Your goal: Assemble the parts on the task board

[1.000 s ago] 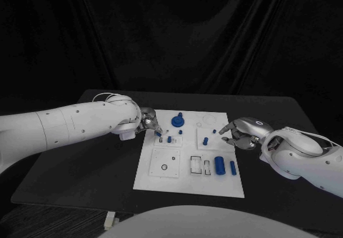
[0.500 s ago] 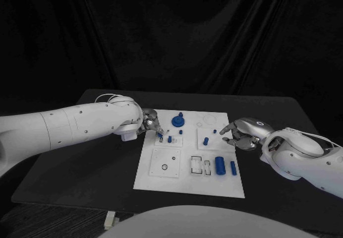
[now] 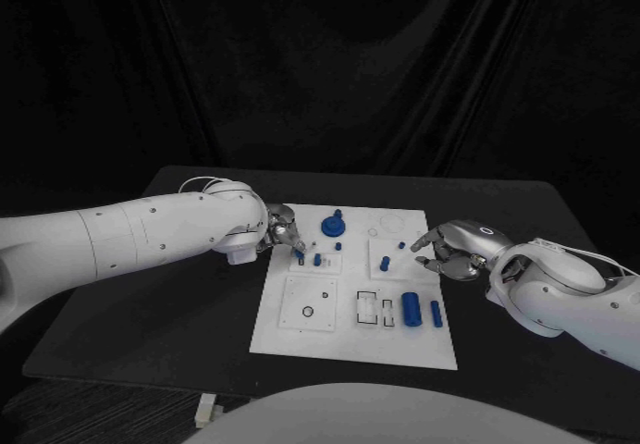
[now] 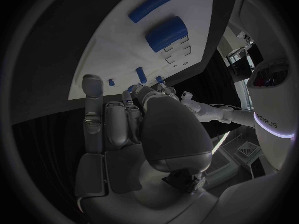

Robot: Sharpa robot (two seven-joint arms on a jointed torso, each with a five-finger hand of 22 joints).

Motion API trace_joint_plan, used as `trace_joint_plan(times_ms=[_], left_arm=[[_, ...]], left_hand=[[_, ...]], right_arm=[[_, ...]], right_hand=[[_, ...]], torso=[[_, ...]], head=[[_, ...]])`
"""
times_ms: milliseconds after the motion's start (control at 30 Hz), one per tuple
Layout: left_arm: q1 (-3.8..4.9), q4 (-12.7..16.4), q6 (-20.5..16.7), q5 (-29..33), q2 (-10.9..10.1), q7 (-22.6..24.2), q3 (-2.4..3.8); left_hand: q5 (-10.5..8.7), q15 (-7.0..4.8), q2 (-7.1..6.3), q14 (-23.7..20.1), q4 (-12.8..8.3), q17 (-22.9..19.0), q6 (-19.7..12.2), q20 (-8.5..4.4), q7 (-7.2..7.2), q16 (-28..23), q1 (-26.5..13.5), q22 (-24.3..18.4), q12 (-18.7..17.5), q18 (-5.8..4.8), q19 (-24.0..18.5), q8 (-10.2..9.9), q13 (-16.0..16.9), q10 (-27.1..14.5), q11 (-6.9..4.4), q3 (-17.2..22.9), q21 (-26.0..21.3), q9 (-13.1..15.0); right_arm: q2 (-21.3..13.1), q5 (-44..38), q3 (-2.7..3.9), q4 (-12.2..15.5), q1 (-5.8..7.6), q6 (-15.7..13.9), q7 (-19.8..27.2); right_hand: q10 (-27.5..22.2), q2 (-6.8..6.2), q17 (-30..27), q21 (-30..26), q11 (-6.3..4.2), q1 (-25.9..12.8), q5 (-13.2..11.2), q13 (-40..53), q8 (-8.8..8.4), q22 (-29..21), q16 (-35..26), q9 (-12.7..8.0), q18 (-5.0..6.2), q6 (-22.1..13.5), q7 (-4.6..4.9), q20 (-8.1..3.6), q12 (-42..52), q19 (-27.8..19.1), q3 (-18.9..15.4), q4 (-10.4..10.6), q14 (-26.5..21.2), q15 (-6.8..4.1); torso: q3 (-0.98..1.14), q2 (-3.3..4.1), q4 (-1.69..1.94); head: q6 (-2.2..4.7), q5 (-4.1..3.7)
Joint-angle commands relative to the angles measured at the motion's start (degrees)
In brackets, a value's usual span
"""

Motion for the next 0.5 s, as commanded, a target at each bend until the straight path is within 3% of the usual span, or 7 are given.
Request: trace_joint_plan(times_ms=[33, 500], left_arm=[[-0.19, -0.04, 0.86, 0.15, 0.06, 0.31, 0.04], [-0.95, -0.16, 1.15, 0.15, 0.09, 0.29, 0.04]], left_hand=[[0.25, -0.34, 0.36, 5.85, -0.05, 15.09, -0.02, -0.06, -0.29, 0.15, -0.04, 11.18, -0.20, 0.77, -0.29, -0.27, 13.70, 4.48, -0.41, 0.47, -0.31, 0.05], [0.24, -0.33, 0.31, 5.85, -0.03, 15.09, -0.02, -0.05, -0.27, 0.15, -0.13, 11.17, -0.24, 0.78, -0.31, -0.28, 13.66, 4.44, -0.40, 0.47, -0.35, 0.05]], right_arm=[[-0.01, -0.01, 0.03, 0.09, -0.16, -0.15, -0.82], [-0.13, -0.01, 0.03, 0.18, -0.19, -0.02, -0.87]], right_hand=[[-0.32, -0.28, -0.05, -0.31, -0.04, -0.08, 0.22, 1.65, -0.10, 3.24, -0.22, -0.04, 0.59, 0.42, -0.07, 0.17, -0.20, -0.36, 0.26, -0.03, 2.13, 0.42], [-0.31, -0.36, -0.08, -0.41, -0.03, -0.16, 0.23, 1.64, -0.12, 3.23, -0.26, -0.05, 0.59, 0.43, -0.05, 0.18, -0.21, -0.36, 0.38, -0.09, 2.13, 0.42]], torso=[[-0.04, 0.02, 0.02], [-0.03, 0.02, -0.03]], head=[[-0.01, -0.10], [-0.01, 0.15]])
